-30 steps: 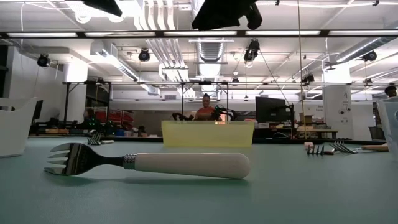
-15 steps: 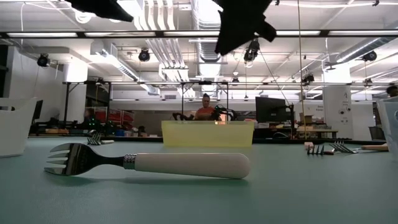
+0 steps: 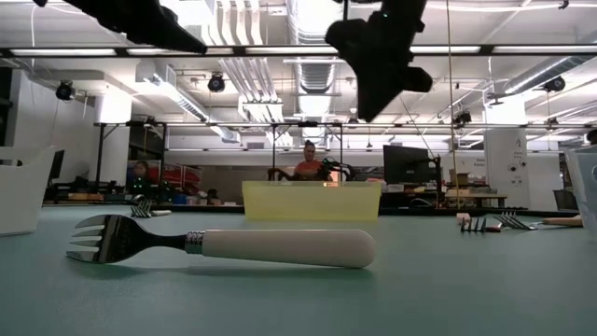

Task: Sort silverware by color (type)
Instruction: Put the yellow fork into the yellow bin

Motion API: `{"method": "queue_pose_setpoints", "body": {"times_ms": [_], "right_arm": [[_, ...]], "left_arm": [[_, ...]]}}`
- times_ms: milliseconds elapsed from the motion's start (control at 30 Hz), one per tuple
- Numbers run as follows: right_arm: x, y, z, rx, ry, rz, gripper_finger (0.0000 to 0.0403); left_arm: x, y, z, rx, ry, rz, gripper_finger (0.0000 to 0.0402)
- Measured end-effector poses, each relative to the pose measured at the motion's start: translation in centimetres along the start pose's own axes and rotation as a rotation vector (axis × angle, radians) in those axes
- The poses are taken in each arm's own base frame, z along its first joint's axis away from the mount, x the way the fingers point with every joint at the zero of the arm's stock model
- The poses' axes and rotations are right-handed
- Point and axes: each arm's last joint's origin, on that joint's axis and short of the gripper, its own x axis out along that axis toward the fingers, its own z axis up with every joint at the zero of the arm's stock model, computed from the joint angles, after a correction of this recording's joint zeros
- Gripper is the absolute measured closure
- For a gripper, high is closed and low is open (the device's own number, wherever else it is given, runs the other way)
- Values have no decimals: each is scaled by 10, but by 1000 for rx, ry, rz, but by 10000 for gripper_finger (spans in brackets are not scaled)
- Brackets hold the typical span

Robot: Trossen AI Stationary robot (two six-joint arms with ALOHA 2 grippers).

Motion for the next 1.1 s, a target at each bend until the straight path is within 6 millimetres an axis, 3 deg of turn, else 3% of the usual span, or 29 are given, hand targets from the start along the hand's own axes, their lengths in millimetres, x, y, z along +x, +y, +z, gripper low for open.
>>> {"method": "queue_pose_setpoints", "body": {"times_ms": [400,733,1100], "right_arm": [[1,-35,-3,81,237,-137,332],[14,-69,-3,111,333,-175,332],[31,-113,-23,243,340,-129,332]], "left_arm": [[8,9,-12,-40,-4,42,253],[8,12,-10,-9,-11,108,253],[10,20,-13,-4,9,151,253]]}}
